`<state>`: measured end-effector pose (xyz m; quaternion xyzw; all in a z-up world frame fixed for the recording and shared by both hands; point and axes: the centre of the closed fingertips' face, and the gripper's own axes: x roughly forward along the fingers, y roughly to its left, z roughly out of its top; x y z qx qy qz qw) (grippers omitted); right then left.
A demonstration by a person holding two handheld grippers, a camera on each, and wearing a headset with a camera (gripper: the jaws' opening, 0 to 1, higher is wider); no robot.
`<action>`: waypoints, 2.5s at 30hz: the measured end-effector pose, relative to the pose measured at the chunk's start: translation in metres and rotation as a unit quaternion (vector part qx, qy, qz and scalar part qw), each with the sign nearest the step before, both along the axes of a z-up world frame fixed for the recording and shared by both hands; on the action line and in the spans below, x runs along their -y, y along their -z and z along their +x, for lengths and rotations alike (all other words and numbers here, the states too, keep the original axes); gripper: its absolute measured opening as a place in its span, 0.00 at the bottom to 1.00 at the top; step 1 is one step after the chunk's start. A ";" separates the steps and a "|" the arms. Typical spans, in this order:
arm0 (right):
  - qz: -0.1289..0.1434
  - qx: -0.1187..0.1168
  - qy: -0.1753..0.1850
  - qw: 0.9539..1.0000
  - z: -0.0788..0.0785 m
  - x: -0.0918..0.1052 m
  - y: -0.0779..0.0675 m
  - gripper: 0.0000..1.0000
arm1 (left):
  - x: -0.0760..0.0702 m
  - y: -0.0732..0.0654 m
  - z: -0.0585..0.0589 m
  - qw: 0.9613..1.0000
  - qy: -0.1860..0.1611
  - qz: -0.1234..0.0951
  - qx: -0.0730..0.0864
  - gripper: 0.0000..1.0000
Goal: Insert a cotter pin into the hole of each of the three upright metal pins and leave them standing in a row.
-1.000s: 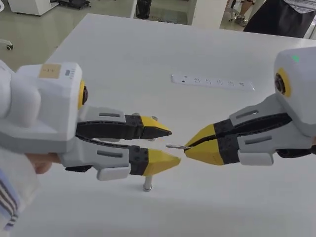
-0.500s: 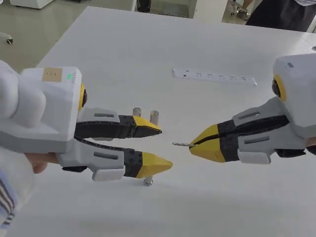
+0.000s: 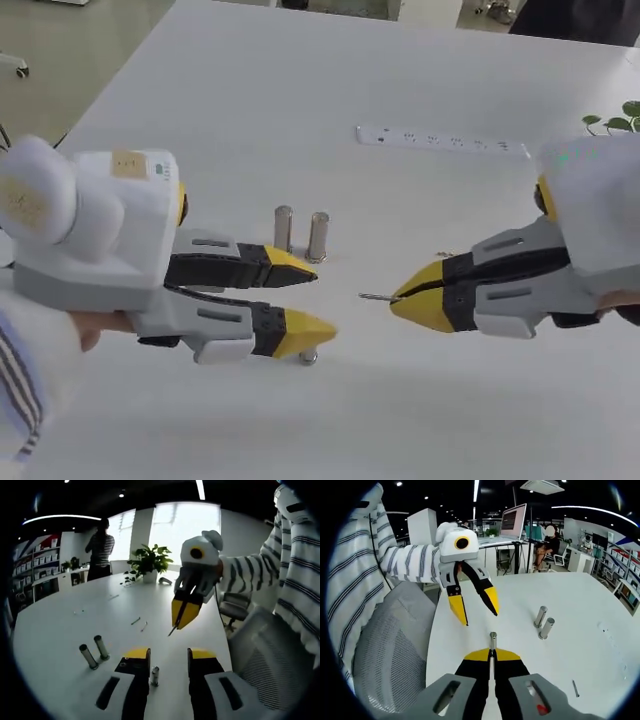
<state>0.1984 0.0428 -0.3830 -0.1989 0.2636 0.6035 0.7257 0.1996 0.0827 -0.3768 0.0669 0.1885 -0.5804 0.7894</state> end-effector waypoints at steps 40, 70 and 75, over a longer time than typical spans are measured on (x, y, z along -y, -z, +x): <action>-0.042 0.004 -0.020 0.999 0.011 -0.019 0.054 0.00 | -0.002 0.053 0.018 0.996 0.001 0.080 -0.035 0.06; -0.031 0.017 -0.037 0.999 0.013 -0.042 0.062 0.00 | -0.004 0.054 0.018 0.996 0.003 0.083 -0.037 0.05; -0.040 0.024 -0.052 0.998 0.012 -0.047 0.062 0.00 | -0.003 0.054 0.017 0.996 0.004 0.086 -0.036 0.05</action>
